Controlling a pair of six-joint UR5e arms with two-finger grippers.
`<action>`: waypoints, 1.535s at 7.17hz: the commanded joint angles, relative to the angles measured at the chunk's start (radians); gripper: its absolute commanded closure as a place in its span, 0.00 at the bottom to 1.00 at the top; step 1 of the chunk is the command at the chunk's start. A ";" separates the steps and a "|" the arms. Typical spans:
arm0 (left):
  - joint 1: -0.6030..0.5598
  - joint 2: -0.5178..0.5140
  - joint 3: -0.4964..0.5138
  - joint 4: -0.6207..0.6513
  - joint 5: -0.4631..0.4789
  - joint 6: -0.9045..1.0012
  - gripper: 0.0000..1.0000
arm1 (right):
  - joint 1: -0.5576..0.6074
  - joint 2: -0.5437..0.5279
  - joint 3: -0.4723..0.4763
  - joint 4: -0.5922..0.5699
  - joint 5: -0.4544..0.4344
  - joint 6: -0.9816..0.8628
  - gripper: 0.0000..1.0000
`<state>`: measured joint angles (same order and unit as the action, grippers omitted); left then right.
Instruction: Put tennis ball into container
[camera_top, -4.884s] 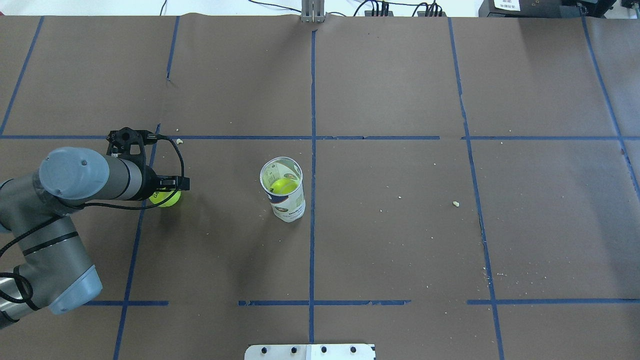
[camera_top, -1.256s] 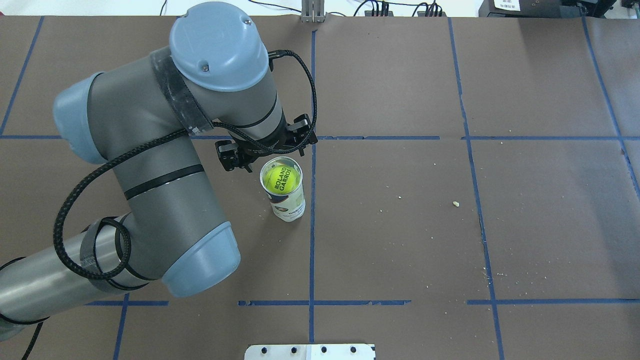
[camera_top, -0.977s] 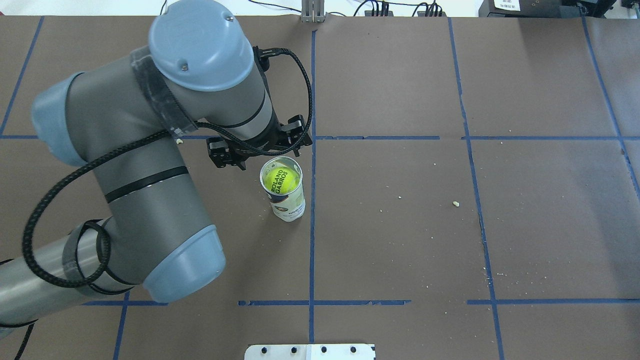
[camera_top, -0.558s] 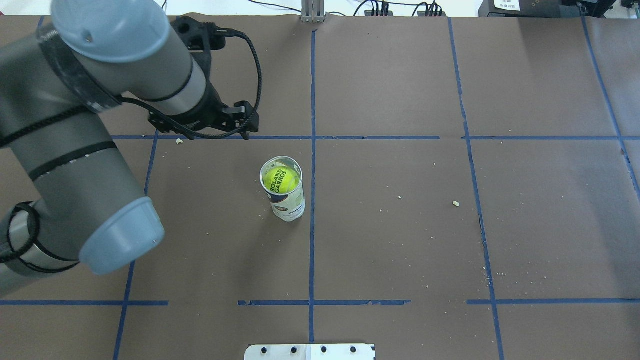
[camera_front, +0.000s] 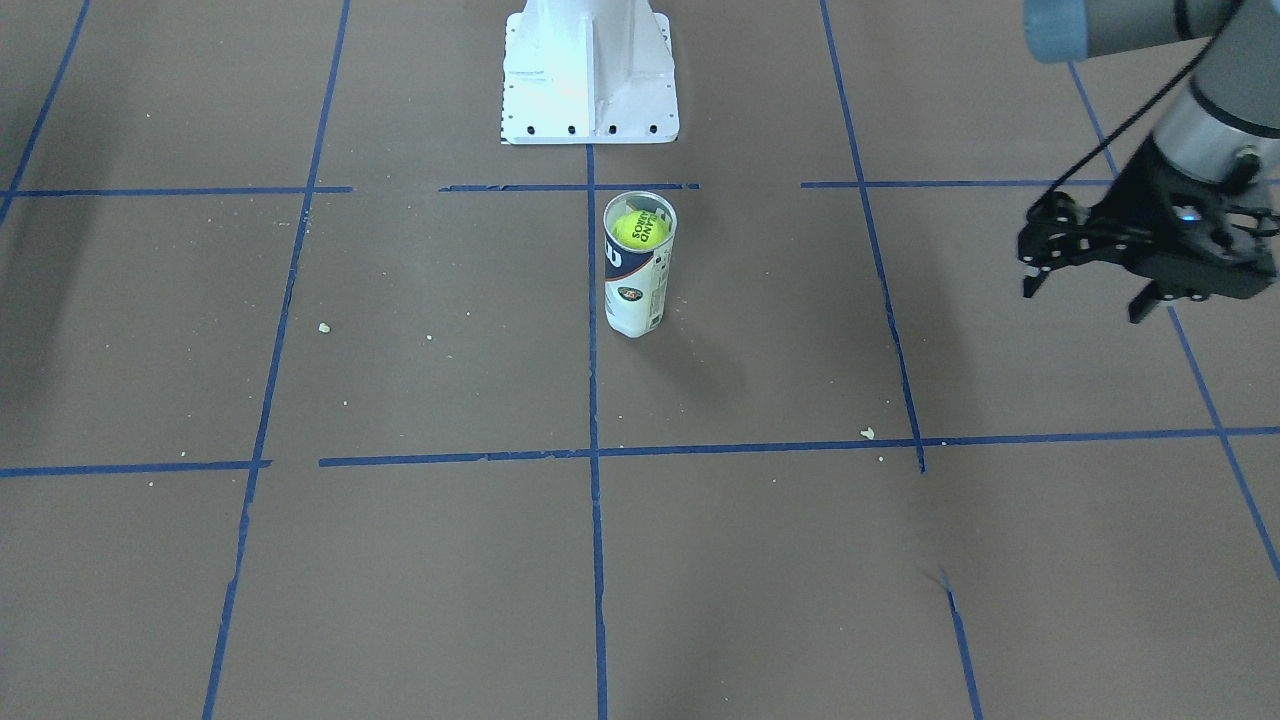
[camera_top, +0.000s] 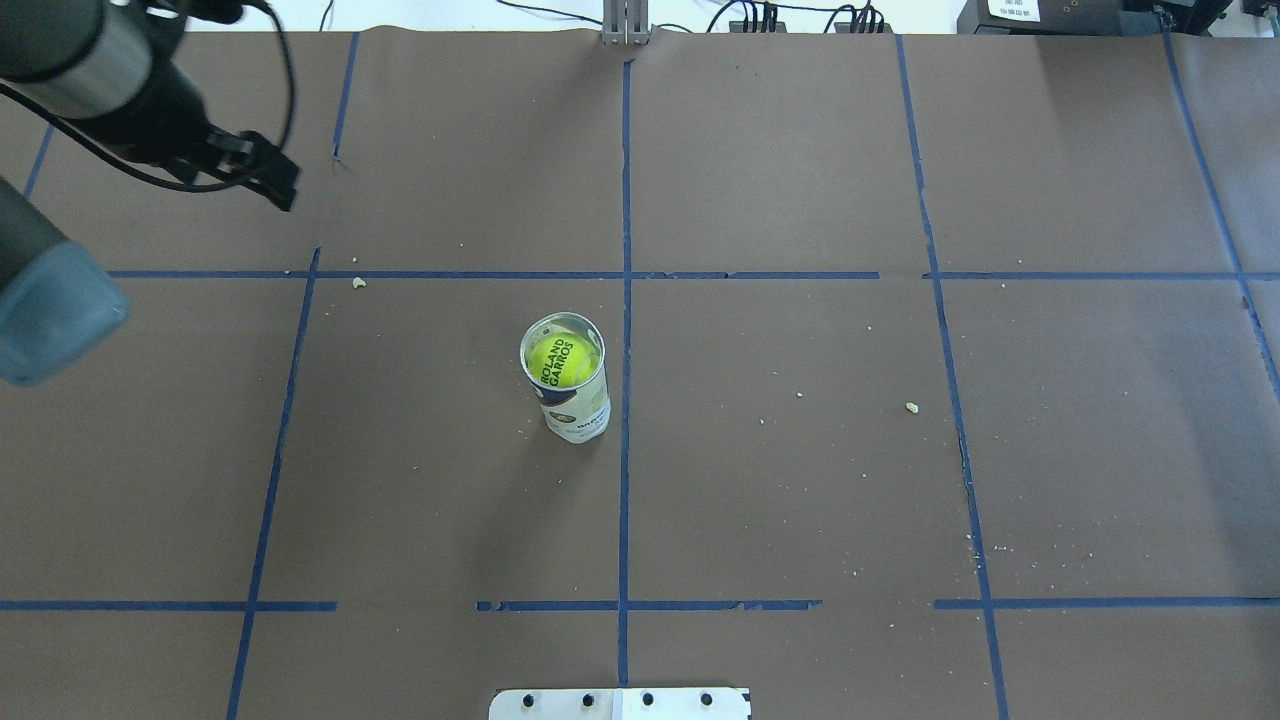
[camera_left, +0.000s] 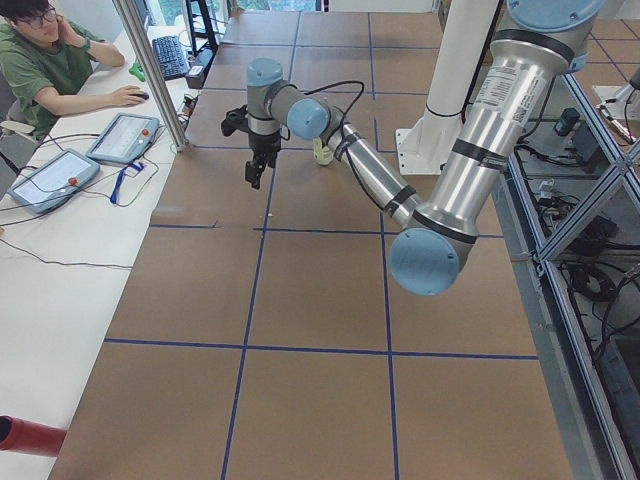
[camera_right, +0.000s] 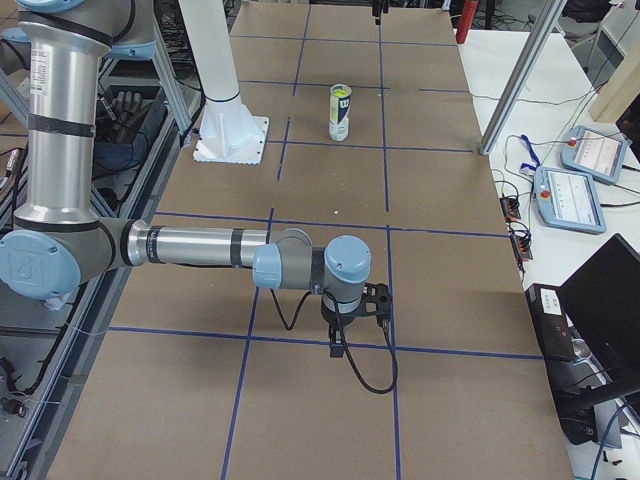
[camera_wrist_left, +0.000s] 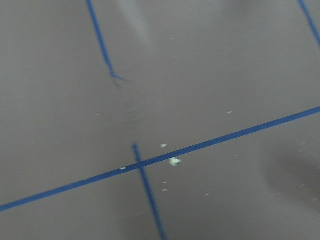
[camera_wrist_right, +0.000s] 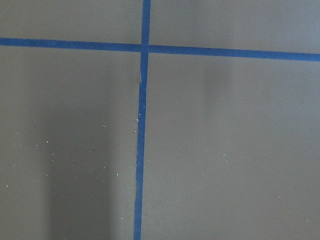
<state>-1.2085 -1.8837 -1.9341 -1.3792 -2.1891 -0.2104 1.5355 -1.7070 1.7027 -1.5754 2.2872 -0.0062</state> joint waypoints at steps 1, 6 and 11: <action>-0.204 0.179 0.085 -0.007 -0.073 0.181 0.00 | 0.000 0.000 0.000 0.000 0.000 0.000 0.00; -0.396 0.418 0.188 -0.018 -0.192 0.436 0.00 | 0.000 0.000 0.000 0.000 0.000 0.000 0.00; -0.401 0.396 0.195 -0.052 -0.187 0.424 0.00 | 0.000 0.000 0.000 0.000 0.000 0.000 0.00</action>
<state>-1.6079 -1.4761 -1.7405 -1.4132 -2.3762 0.2182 1.5355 -1.7073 1.7027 -1.5754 2.2872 -0.0061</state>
